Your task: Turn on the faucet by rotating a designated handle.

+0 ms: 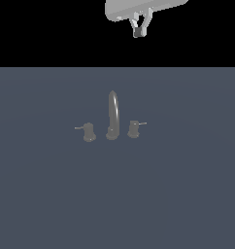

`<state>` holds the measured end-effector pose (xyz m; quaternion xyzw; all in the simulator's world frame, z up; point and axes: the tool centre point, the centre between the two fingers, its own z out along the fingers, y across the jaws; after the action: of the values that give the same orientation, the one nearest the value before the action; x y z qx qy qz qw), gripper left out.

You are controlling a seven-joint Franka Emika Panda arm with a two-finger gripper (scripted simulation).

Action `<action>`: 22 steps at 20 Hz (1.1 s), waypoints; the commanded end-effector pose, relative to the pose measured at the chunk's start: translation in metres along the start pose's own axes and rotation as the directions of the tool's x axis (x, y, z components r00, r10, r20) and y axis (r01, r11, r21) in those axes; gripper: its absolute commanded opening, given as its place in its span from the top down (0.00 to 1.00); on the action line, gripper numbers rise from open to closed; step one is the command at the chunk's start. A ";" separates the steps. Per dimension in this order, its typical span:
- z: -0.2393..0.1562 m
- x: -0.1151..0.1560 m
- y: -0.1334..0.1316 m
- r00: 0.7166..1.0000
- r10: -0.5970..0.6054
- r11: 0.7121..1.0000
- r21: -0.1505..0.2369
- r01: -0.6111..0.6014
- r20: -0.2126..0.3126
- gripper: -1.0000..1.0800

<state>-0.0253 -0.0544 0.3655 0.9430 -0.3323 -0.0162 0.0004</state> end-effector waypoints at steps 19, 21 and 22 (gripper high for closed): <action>0.177 0.113 -0.053 0.886 0.464 0.886 0.015 -0.464 -0.016 1.00; 0.197 0.121 -0.056 0.863 0.505 0.863 0.017 -0.504 -0.016 1.00; 0.207 0.124 -0.057 0.852 0.523 0.852 0.018 -0.523 -0.016 1.00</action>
<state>0.0955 -0.0838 0.1699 0.8274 -0.5616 -0.0047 0.0022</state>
